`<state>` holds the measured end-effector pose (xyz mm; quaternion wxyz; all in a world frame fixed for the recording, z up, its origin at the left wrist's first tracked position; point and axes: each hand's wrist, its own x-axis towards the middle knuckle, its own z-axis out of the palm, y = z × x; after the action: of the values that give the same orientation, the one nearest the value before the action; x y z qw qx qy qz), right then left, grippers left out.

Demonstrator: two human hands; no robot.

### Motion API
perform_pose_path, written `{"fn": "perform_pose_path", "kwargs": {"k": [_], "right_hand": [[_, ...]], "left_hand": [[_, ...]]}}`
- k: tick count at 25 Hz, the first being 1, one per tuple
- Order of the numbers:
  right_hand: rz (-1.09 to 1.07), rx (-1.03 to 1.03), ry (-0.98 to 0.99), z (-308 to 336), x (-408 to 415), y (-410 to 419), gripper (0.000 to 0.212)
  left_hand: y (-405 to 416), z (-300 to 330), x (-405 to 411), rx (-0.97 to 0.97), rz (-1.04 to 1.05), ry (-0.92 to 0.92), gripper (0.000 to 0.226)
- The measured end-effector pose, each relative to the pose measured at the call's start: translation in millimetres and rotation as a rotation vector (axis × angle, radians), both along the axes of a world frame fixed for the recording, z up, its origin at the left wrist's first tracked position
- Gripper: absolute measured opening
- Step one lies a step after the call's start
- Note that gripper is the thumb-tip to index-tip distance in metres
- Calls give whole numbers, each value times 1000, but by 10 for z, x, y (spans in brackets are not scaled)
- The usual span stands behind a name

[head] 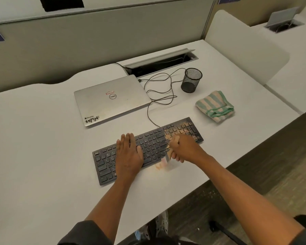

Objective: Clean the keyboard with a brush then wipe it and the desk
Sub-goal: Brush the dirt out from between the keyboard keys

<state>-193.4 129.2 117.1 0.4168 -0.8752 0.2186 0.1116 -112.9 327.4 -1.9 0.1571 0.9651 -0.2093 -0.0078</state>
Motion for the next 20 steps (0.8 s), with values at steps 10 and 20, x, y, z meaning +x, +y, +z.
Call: {"fn": "perform_pose_path", "kwargs": {"k": [10,20], "right_hand": [[-19,-9,-134,22,43,-20,20],[-114,-74,-522,-372,-378,188,12]], "left_hand": [[-24,49,0,24,20,25,69],[-31,-16,16,33,45,13,69]]}}
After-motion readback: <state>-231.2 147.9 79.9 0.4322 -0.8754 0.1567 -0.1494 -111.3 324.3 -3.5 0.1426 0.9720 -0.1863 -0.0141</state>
